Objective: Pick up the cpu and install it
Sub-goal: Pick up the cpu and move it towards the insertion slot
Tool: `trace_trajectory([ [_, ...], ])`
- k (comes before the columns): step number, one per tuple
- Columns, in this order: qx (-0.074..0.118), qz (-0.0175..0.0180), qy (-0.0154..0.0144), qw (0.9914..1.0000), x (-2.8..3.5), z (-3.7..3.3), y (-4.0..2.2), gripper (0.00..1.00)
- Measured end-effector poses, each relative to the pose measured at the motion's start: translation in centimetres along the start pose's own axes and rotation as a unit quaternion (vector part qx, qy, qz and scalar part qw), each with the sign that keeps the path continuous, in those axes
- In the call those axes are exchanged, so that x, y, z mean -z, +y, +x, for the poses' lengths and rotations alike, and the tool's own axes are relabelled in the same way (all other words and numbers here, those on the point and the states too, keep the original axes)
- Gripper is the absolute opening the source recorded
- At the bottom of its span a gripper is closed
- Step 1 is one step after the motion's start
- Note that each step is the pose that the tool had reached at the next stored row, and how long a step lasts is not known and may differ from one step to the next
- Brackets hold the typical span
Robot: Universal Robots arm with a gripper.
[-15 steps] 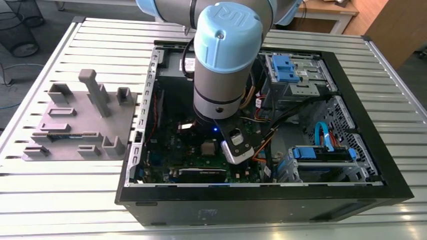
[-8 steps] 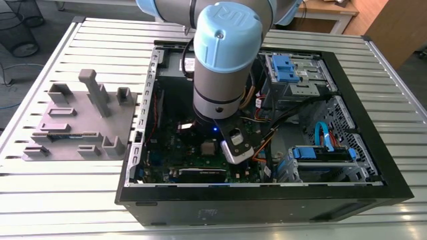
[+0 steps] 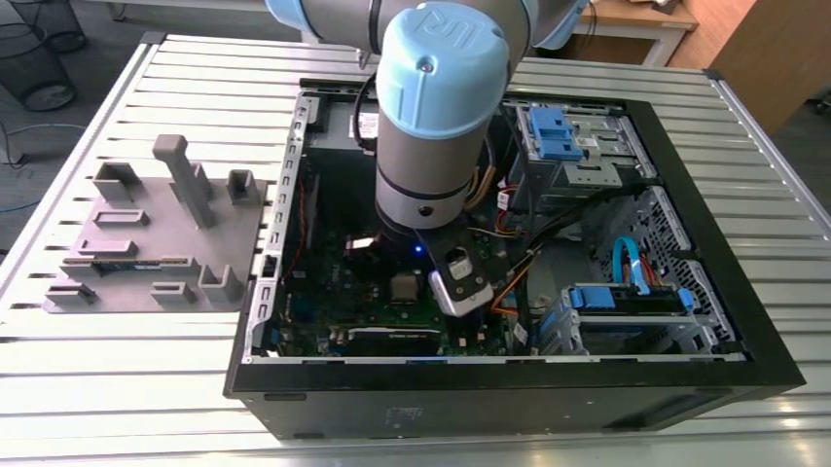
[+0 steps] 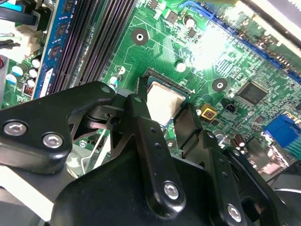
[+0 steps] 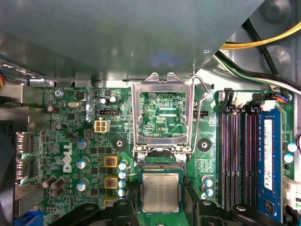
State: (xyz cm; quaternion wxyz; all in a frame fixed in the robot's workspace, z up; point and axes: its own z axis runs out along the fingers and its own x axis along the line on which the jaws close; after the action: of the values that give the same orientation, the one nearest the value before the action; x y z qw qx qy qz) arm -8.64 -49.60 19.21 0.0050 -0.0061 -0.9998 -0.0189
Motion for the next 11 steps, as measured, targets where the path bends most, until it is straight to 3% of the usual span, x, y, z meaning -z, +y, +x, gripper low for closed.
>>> trace_trajectory([
  [11,0.0,0.0,0.0,1.0,-0.25,-0.08,0.04,0.47],
])
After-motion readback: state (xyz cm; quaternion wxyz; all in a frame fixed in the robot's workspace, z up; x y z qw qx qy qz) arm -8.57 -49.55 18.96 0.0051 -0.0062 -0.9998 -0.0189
